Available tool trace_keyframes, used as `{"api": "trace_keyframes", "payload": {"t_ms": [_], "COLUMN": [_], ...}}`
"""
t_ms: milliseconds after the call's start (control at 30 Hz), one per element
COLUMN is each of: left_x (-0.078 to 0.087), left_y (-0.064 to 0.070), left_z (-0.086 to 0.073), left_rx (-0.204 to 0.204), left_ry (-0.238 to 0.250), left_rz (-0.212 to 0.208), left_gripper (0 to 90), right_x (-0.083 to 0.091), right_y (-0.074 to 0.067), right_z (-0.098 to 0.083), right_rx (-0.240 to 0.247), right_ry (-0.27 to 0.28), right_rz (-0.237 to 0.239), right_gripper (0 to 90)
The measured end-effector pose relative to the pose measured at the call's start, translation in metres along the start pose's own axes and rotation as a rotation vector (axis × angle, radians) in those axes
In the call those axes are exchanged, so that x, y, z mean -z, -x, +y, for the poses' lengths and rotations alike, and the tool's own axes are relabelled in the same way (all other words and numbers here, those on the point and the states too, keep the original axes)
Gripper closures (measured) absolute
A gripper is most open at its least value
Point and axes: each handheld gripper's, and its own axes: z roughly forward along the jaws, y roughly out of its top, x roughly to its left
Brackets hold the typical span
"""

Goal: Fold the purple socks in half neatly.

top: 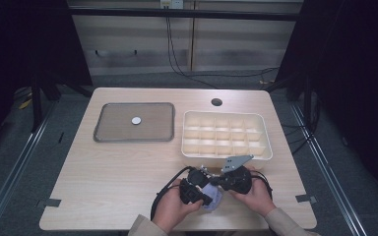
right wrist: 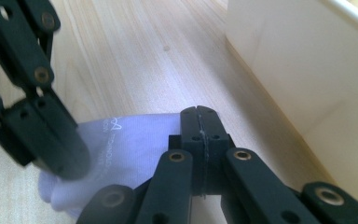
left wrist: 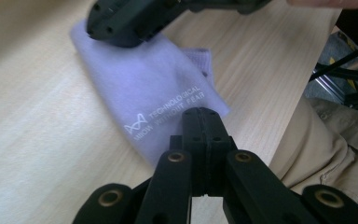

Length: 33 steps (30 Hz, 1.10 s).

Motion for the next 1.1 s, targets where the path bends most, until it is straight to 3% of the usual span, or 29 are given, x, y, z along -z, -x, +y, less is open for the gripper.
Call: {"api": "trace_keyframes", "payload": {"t_ms": [400, 433, 600, 1100], "left_x": [0.015, 0.011, -0.003, -0.014], "left_y": [-0.013, -0.015, -0.014, -0.005], "left_z": [0.001, 0.000, -0.003, 0.002], "left_rx": [0.026, 0.041, 0.029, 0.026], "left_ry": [0.040, 0.028, -0.003, 0.028], "left_rz": [0.033, 0.032, 0.022, 0.004], "left_gripper": [89.9, 89.9, 89.9, 87.6], "right_x": [0.001, 0.001, 0.000, 0.009], "right_y": [0.001, 0.000, 0.001, 0.005], "right_z": [0.000, 0.000, 0.000, 0.000], "right_rx": [0.008, 0.004, 0.009, -0.027], "right_ry": [0.003, -0.002, 0.008, 0.037], "right_rz": [-0.003, 0.001, -0.006, -0.009], "right_gripper": [90.0, 90.0, 90.0, 86.4]}}
